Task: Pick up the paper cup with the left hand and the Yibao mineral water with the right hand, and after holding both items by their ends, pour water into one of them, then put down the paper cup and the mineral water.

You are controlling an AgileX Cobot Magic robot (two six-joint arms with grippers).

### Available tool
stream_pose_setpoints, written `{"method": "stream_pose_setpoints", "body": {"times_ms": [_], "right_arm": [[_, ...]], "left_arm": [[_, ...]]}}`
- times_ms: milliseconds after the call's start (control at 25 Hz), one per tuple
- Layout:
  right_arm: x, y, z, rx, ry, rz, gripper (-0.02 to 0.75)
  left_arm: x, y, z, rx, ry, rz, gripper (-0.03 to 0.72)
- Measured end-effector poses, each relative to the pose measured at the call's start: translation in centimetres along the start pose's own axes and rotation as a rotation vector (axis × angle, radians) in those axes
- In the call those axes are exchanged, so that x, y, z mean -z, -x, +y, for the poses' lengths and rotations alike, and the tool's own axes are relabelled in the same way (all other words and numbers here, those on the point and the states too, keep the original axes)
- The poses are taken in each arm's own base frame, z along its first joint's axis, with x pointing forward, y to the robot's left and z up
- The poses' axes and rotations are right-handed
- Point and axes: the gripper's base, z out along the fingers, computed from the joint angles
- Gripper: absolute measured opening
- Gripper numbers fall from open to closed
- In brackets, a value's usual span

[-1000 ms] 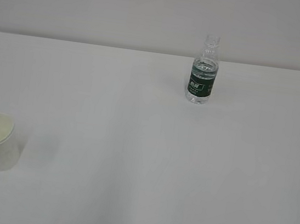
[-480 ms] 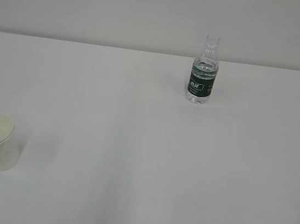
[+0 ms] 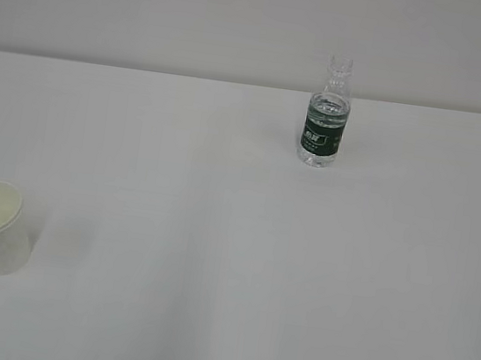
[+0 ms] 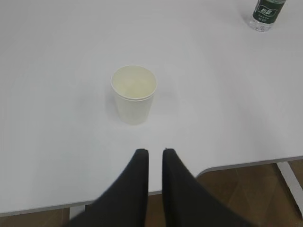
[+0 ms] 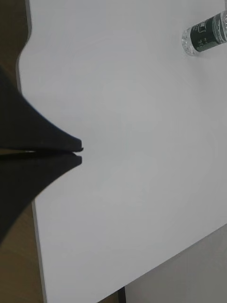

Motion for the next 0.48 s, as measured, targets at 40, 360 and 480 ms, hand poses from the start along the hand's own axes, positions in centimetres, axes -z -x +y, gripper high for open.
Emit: {"method": "stream_pose_setpoints", "body": {"times_ms": [40, 360, 480], "right_arm": [[0.00, 0.00, 0.00, 0.000, 0.000, 0.000, -0.008], [0.00, 0.00, -0.01, 0.000, -0.001, 0.000, -0.008], [0.04, 0.03, -0.01, 0.000, -0.001, -0.002, -0.008]], "left_arm": [[0.00, 0.00, 0.00, 0.000, 0.000, 0.000, 0.060], [-0.23, 0.20, 0.00, 0.007, -0.005, 0.011, 0.364], [-0.96, 0.68, 0.06, 0.024, -0.014, 0.057, 0.413]]}}
